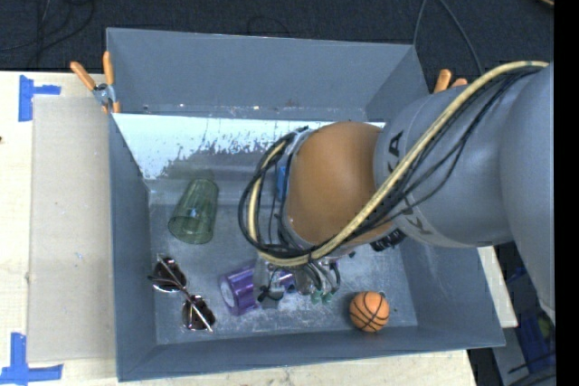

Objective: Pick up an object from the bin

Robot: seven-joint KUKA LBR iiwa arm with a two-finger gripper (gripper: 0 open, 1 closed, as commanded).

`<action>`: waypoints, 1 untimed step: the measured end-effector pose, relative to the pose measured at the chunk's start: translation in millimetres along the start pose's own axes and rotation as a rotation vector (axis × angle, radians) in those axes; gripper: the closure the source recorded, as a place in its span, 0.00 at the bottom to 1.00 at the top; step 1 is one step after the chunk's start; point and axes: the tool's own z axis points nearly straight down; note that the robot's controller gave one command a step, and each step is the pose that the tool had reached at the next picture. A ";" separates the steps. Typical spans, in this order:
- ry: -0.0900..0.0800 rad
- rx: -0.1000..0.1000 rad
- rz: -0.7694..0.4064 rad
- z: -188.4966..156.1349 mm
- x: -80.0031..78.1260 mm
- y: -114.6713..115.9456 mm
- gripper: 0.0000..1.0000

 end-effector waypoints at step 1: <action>0.000 0.000 0.001 0.0 0.0 -0.1 1.00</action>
Offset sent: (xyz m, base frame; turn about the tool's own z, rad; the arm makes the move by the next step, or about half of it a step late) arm -0.0063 0.0039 0.0456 -0.0352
